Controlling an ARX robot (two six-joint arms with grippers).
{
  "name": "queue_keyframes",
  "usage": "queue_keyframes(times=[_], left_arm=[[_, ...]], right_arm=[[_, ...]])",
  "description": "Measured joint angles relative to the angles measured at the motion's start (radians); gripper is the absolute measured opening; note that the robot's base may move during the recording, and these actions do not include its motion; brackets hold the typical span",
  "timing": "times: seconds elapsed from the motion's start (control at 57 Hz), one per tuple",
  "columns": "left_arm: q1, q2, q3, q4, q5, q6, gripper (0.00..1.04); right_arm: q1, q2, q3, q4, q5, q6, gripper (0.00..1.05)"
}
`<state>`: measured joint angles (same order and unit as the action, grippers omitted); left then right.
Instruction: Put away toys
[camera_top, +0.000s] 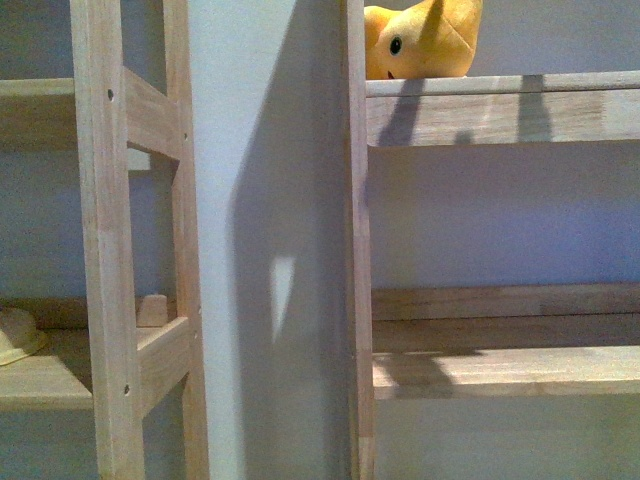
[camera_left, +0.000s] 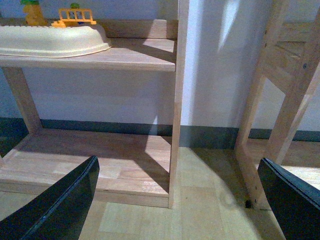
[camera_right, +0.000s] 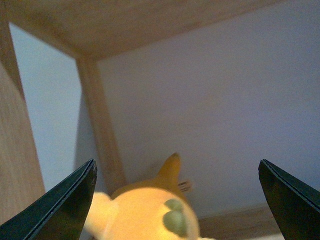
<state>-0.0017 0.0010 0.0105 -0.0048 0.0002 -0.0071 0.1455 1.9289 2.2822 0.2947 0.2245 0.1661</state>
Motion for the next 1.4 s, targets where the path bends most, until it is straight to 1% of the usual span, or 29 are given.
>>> queue_keyframes(times=[0.07, 0.123, 0.228, 0.316, 0.421, 0.456, 0.649, 0.859, 0.894, 0.999, 1.227, 1.368, 1.403], left_arm=[[0.0, 0.0, 0.0, 0.0, 0.0, 0.0, 0.98], [0.0, 0.0, 0.0, 0.0, 0.0, 0.0, 0.98], [0.0, 0.0, 0.0, 0.0, 0.0, 0.0, 0.98], [0.0, 0.0, 0.0, 0.0, 0.0, 0.0, 0.98], [0.0, 0.0, 0.0, 0.0, 0.0, 0.0, 0.98], [0.0, 0.0, 0.0, 0.0, 0.0, 0.0, 0.98], [0.0, 0.0, 0.0, 0.0, 0.0, 0.0, 0.98], [0.0, 0.0, 0.0, 0.0, 0.0, 0.0, 0.98], [0.0, 0.0, 0.0, 0.0, 0.0, 0.0, 0.98], [0.0, 0.0, 0.0, 0.0, 0.0, 0.0, 0.98], [0.0, 0.0, 0.0, 0.0, 0.0, 0.0, 0.98], [0.0, 0.0, 0.0, 0.0, 0.0, 0.0, 0.98], [0.0, 0.0, 0.0, 0.0, 0.0, 0.0, 0.98]], right_arm=[[-0.002, -0.1, -0.153, 0.08, 0.044, -0.042, 0.98], [-0.005, -0.193, -0.307, 0.159, 0.075, -0.08, 0.98], [-0.014, -0.341, -0.567, 0.269, 0.109, -0.123, 0.98], [-0.029, -0.462, -0.767, 0.319, 0.121, -0.137, 0.98], [-0.056, -0.607, -0.969, 0.327, 0.118, -0.136, 0.98], [-0.07, -0.673, -1.051, 0.321, 0.111, -0.13, 0.98], [-0.105, -0.942, -1.356, 0.256, 0.064, -0.079, 0.98], [-0.101, -1.208, -1.626, 0.183, 0.053, -0.034, 0.98], [-0.09, -1.274, -1.682, 0.143, 0.053, -0.013, 0.98], [-0.034, -1.423, -1.817, 0.079, 0.095, 0.023, 0.98], [0.096, -1.643, -1.995, -0.046, 0.169, 0.059, 0.98], [0.126, -1.707, -2.059, -0.061, 0.204, 0.062, 0.98], [0.125, -1.722, -2.073, -0.093, 0.202, 0.069, 0.98]])
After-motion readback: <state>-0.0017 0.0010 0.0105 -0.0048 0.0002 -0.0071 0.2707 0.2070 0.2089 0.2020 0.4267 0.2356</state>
